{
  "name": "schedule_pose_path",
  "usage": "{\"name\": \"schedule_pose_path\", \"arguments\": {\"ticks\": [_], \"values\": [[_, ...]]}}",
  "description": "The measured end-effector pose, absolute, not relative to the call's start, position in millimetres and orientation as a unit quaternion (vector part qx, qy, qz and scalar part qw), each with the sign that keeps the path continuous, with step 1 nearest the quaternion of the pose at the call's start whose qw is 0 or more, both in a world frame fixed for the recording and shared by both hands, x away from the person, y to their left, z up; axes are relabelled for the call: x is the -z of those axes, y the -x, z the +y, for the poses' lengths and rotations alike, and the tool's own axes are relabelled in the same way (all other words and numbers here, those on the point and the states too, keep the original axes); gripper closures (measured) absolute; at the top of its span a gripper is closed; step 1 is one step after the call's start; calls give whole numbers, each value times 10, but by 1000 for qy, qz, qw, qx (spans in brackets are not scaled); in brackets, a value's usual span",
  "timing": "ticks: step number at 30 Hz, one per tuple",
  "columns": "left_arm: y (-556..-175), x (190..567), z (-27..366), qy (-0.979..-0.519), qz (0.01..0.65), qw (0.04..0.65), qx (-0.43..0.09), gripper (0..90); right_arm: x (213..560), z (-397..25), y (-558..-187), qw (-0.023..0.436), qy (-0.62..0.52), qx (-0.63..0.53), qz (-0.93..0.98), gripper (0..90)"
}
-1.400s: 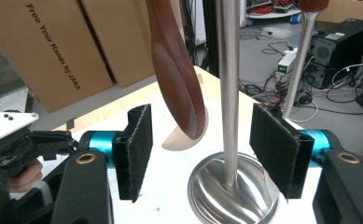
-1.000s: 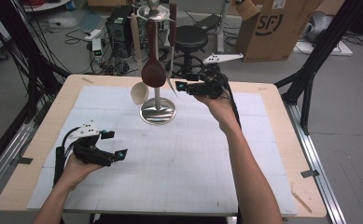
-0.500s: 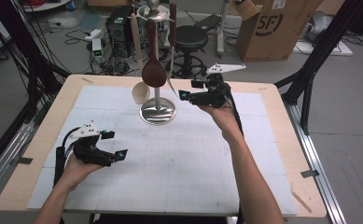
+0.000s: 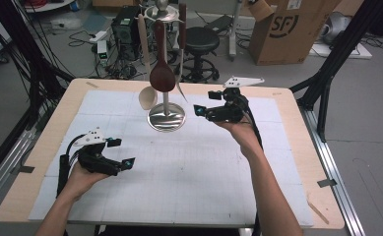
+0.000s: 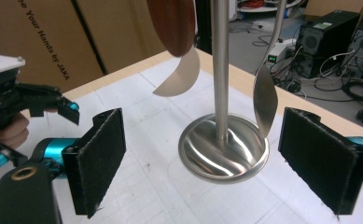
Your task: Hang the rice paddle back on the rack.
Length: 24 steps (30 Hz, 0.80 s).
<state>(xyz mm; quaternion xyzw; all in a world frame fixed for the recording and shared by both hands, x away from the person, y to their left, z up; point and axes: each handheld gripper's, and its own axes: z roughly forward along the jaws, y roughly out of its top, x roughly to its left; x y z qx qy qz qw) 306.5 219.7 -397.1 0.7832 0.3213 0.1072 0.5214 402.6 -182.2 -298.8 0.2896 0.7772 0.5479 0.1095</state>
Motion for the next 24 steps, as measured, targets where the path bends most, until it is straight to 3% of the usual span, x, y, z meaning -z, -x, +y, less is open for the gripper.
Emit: {"name": "schedule_pose_path", "arguments": {"ticks": [24], "values": [[-3064,3969,2200,-786,320,518,-108,58,3327,-1952,-3787,117,-284,-527,792,95]]}}
